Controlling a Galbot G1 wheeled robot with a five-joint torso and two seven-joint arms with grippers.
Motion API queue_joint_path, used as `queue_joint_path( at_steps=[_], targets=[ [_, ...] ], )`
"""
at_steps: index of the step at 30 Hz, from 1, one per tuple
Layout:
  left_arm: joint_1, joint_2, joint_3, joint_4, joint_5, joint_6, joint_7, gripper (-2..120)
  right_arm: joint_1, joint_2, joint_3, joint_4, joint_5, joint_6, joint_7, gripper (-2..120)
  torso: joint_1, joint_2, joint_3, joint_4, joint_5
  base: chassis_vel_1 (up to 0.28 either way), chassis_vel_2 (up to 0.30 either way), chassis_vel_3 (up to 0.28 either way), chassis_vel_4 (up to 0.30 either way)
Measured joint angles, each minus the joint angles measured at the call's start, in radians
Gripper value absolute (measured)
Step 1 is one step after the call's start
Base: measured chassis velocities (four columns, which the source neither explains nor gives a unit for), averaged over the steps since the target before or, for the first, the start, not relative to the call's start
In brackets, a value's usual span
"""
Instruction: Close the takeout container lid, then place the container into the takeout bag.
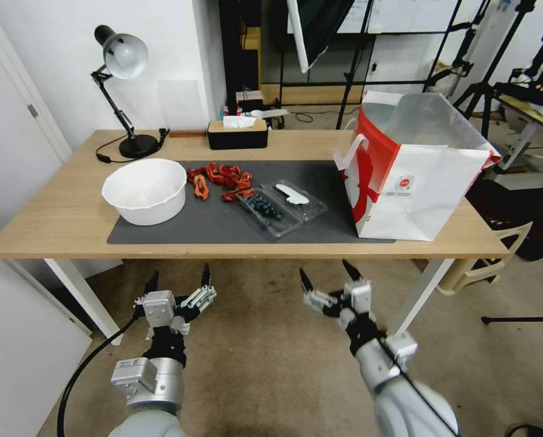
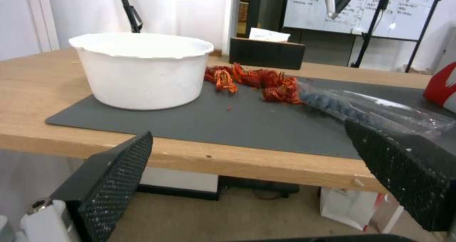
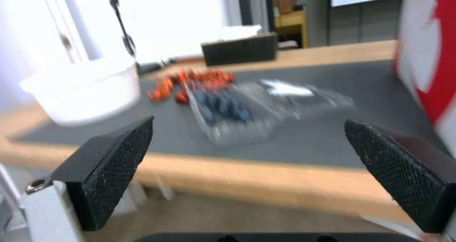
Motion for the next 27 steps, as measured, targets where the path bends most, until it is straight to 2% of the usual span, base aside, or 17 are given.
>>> queue_joint_path(
  at_steps=[2,5,6,8,9,12,13,16,17,19,21,23,27],
  targets=[
    [-0.002,0.002,0.000,0.003,0.000,-0.001,0.002,100,0.019,-0.011,0.000,-0.003,0.037,-0.011,0.000,100,0.000,0.000,0.000,0.0000,0.0001,0.000,0.000,0.000,0.000],
    [-0.017,0.017,0.002,0.026,-0.003,-0.002,0.016,100,0.084,-0.054,0.000,-0.020,0.213,-0.056,0.020,100,0.000,0.000,0.000,-0.0005,-0.0001,0.000,0.000,0.000,0.000],
    [-0.017,0.017,0.002,0.026,-0.003,-0.002,0.016,100,0.084,-0.054,0.000,-0.020,0.213,-0.056,0.020,100,0.000,0.000,0.000,-0.0005,-0.0001,0.000,0.000,0.000,0.000],
    [-0.017,0.022,-0.001,0.037,-0.005,-0.012,0.027,100,0.140,-0.081,-0.013,-0.051,0.345,-0.090,0.045,100,0.000,0.000,0.000,-0.0003,0.0000,0.000,0.000,0.000,0.000],
    [-0.017,0.022,-0.001,0.037,-0.005,-0.012,0.027,100,0.140,-0.081,-0.013,-0.051,0.345,-0.090,0.045,100,0.000,0.000,0.000,-0.0003,0.0000,0.000,0.000,0.000,0.000],
    [-0.015,0.021,-0.012,0.044,-0.005,-0.021,0.031,100,0.252,-0.105,-0.046,-0.113,0.604,-0.164,0.144,100,0.000,0.000,0.000,-0.0001,0.0001,0.000,0.000,0.000,0.000],
    [-0.015,0.021,-0.012,0.044,-0.005,-0.021,0.031,100,0.252,-0.105,-0.046,-0.113,0.604,-0.164,0.144,100,0.000,0.000,0.000,-0.0001,0.0001,0.000,0.000,0.000,0.000],
    [-0.015,0.019,-0.016,0.053,-0.005,-0.024,0.031,100,0.330,-0.106,-0.052,-0.153,0.764,-0.215,0.215,100,0.000,0.000,0.000,-0.0001,0.0000,0.000,0.000,0.000,0.000],
    [-0.015,0.019,-0.016,0.053,-0.005,-0.024,0.031,100,0.330,-0.106,-0.052,-0.153,0.764,-0.215,0.215,100,0.000,0.000,0.000,-0.0001,0.0000,0.000,0.000,0.000,0.000],
    [-0.015,0.015,-0.019,0.063,-0.004,-0.030,0.031,100,0.396,-0.103,-0.051,-0.184,0.878,-0.260,0.288,100,0.000,0.000,0.000,-0.0002,0.0000,0.000,0.000,0.000,0.000],
    [-0.016,0.014,-0.020,0.066,-0.003,-0.032,0.031,100,0.415,-0.102,-0.051,-0.192,0.908,-0.273,0.314,100,0.000,0.000,0.000,-0.0001,0.0000,0.000,0.000,0.000,0.000],
    [-0.017,0.012,-0.022,0.073,-0.002,-0.033,0.031,100,0.464,-0.100,-0.047,-0.217,0.982,-0.320,0.394,100,0.000,0.000,0.000,-0.0002,-0.0001,0.000,0.000,0.000,0.000],
    [-0.018,0.008,-0.024,0.080,-0.001,-0.035,0.029,100,0.511,-0.103,-0.052,-0.253,1.028,-0.367,0.483,100,0.000,0.000,0.000,-0.0002,0.0000,0.000,0.000,0.000,0.000]
  ],
)
